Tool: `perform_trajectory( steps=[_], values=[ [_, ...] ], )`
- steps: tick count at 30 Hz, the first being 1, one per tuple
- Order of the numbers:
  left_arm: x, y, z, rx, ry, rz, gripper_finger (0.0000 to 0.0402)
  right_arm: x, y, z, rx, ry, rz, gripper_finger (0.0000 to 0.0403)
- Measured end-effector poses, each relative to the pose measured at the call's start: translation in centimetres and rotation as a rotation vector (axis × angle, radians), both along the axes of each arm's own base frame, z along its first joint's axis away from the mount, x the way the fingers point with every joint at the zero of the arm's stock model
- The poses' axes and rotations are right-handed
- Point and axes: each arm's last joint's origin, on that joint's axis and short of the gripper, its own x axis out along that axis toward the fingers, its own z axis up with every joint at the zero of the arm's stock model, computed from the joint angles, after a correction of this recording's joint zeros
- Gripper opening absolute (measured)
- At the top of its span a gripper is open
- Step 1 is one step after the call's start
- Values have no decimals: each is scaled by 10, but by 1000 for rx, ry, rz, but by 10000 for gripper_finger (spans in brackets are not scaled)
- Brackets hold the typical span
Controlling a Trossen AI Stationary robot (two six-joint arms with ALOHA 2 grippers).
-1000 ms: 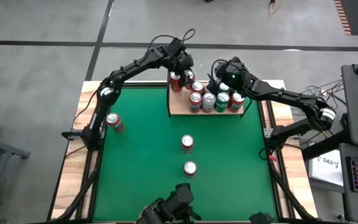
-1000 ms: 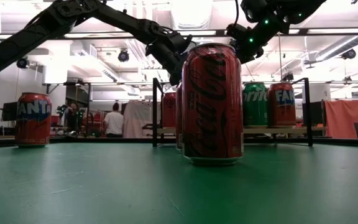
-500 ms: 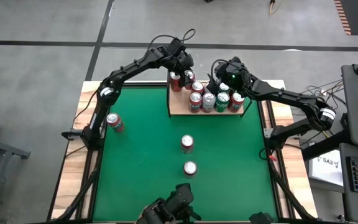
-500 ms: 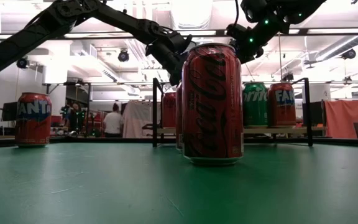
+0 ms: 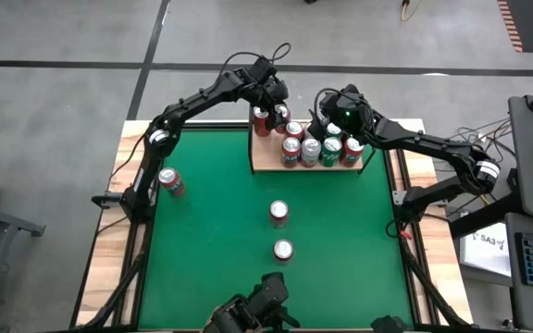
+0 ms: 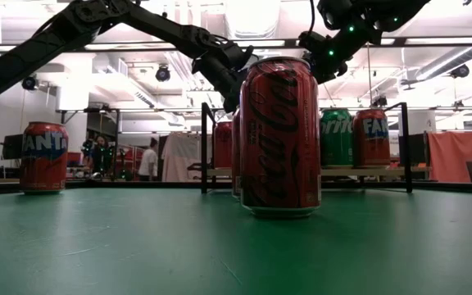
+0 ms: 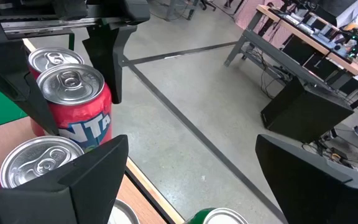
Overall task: Place canned beverage on shelf
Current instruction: Put the red soda can on the shelf aligned with the other red soda can
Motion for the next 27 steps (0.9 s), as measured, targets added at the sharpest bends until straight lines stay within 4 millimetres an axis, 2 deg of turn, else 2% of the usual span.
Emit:
perform_trajectory(
  steps=[27],
  values=[
    [1,1,-4,-1,-5,2,308,0,0,0,0,-1,-1,343]
  ],
)
